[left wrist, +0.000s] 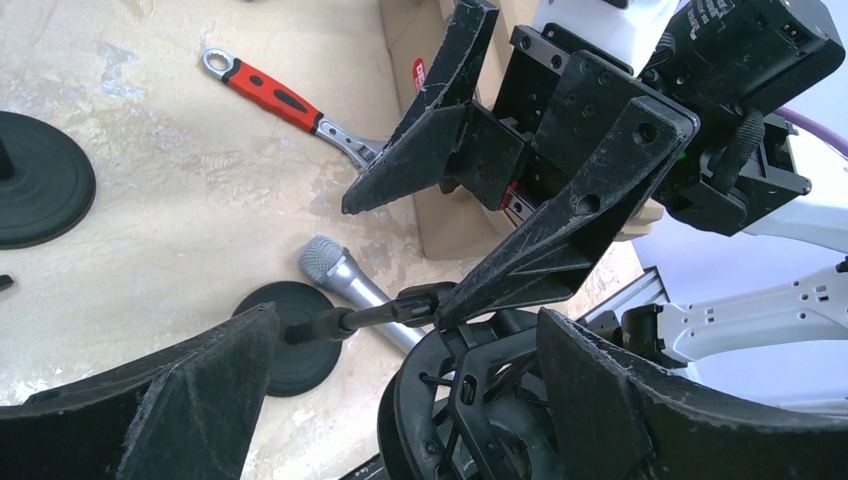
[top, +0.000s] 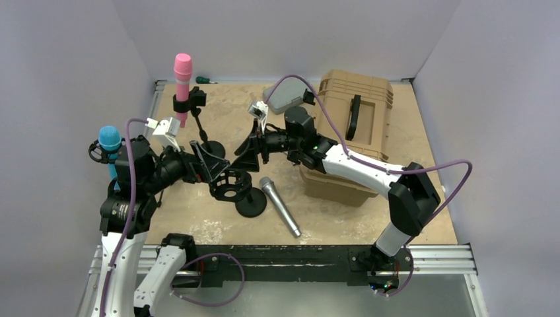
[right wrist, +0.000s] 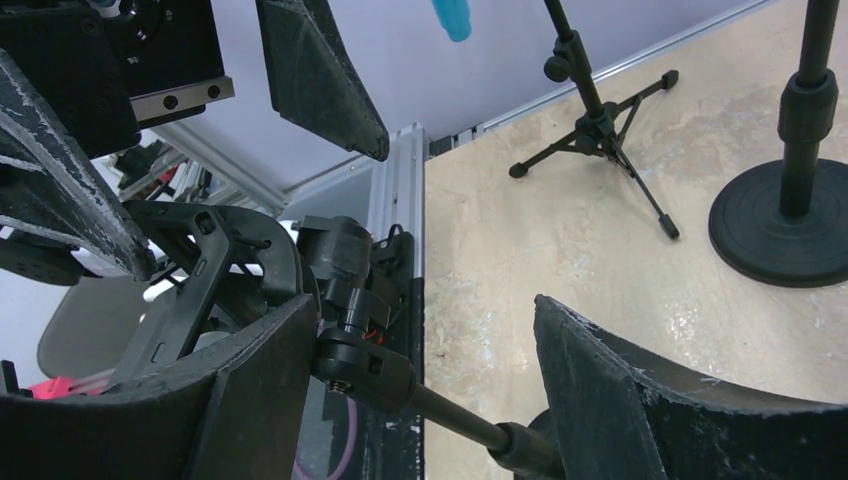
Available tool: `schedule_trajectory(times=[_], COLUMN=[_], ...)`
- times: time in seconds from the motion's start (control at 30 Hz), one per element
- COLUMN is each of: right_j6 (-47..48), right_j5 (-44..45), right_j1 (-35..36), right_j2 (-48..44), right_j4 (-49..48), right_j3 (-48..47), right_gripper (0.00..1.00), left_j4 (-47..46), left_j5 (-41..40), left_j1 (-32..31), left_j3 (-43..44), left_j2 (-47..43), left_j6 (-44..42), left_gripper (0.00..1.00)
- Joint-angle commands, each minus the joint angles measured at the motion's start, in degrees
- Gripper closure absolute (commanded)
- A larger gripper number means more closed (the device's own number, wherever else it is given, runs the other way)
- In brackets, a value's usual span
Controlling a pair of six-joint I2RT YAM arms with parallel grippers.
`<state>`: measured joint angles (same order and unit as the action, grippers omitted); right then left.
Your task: Remove the microphone from the stand
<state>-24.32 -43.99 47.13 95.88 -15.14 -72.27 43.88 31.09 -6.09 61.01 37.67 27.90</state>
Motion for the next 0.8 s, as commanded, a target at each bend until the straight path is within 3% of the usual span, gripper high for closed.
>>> schedule_trajectory(times=[0.0, 0.37, 0.77], right_j6=[7.3, 7.6, 7.8], right_j5=[7.5, 8.3, 8.0], right_j1=[-0.2, -2.2, -2.4], right_j2=[5.9, 7.8, 9.3], right_j4=[11.6, 6.1, 6.3], right_j3=[6.9, 12.4, 11.3], right_gripper=[0.27, 0.26, 0.25], left_j4=[-0.7, -0.8, -1.3], left_j5=[0.1, 0.8, 1.3], left_j1=[-0.3, -0.2, -0.3], left_j3=[1.2, 1.0, 0.7], left_j2=[-0.1, 0.2, 0.5], left_j6=[-0.5, -0.1, 0.7], left_gripper=[0.02, 0.02, 0.03])
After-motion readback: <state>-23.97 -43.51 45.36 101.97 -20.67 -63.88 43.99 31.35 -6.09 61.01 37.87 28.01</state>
